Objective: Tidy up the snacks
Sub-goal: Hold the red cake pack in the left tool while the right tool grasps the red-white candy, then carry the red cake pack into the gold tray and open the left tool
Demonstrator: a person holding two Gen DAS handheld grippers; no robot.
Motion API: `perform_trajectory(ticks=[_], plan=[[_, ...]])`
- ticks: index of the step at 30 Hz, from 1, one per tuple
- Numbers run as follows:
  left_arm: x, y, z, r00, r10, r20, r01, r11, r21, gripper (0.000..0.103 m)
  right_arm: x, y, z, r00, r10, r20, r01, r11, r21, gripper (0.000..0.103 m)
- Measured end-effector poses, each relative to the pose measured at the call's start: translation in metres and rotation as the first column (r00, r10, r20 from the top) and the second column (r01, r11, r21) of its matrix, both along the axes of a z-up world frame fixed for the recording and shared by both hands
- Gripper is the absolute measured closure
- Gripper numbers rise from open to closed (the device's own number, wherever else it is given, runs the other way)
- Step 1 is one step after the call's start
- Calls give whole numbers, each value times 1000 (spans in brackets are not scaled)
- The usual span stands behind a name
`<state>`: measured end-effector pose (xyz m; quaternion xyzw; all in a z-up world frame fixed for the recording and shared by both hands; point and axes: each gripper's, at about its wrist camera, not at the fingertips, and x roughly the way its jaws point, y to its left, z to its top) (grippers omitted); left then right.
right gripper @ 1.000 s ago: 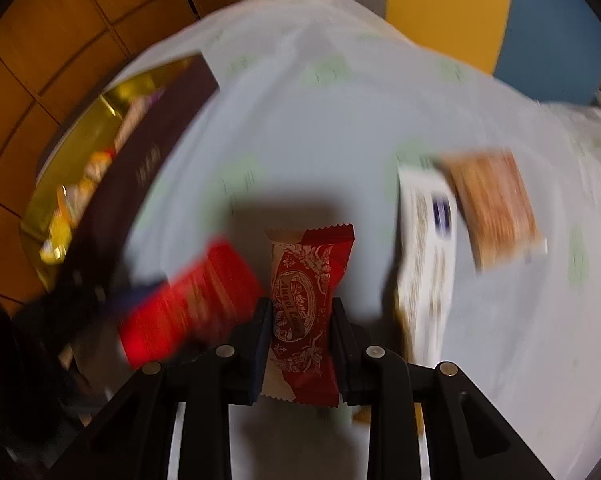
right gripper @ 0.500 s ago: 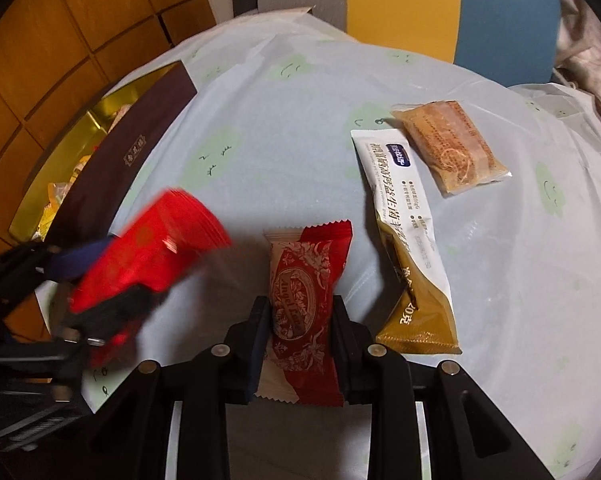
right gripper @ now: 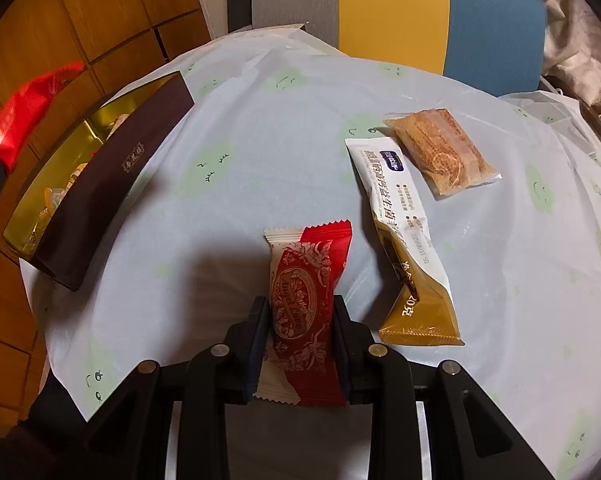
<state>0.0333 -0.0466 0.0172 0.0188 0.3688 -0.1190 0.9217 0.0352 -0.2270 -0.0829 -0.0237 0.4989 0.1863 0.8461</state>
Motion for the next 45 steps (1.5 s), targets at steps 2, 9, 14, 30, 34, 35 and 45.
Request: perform_trajectory(ticks=[2,9,14,30,34,35,45], plan=[[1,5,0,1000,15,-2,-15,1000,-6,58,-1,1,0,1000,-2,6,2,1000,-1,74],[4,34,-5,997,69,-33,-71,997,-40,58,-8,2,-1,999,-8,46,8,1000,-8,73],[8,79,-7,985,157,-72,-165,980,-116,58,-15,5,-1,998,-20,62,22,1000,-22,73],[64,218,-42,846,442,-298,-520,808,-276,58,-16,2,1,997,-41,61,41,999,6,73],[94,227,-55,813,452,-368,-564,768,-303,58,-16,1,1,997,-47,59,47,999,11,73],[103,228,-59,806,454,-380,-572,763,-302,58,-16,1,1,997,-46,59,45,999,11,73],[128,228,-86,770,460,-442,-594,770,-234,57,-15,1,1,997,-52,54,52,999,11,73]])
